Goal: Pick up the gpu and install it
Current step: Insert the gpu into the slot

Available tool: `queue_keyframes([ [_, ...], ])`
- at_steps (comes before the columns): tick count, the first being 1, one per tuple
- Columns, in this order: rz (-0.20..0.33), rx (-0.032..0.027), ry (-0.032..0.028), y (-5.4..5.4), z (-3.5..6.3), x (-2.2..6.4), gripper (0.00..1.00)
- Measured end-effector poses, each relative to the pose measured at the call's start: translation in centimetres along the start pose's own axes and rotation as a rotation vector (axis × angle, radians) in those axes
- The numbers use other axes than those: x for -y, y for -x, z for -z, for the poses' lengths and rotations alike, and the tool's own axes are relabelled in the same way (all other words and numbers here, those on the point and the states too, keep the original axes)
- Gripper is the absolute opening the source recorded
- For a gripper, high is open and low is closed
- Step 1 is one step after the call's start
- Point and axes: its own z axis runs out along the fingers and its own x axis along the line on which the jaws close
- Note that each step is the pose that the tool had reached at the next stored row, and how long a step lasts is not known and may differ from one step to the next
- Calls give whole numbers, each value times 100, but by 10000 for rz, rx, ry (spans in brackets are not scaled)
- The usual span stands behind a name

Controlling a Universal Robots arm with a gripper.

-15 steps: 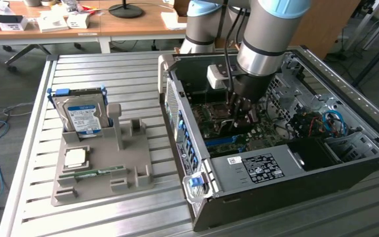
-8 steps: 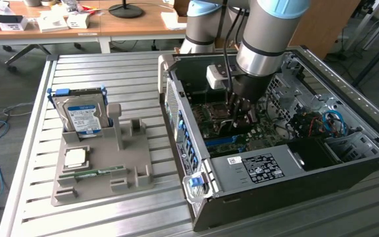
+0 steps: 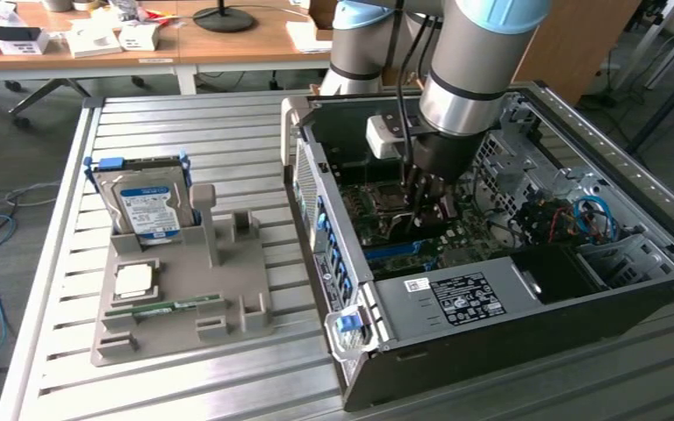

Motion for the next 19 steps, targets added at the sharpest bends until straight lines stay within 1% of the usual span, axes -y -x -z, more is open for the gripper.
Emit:
queue_keyframes([
  [13, -127, -1, -5, -3, -1, 0, 26],
  [19, -127, -12, -4, -6, -1, 0, 26],
])
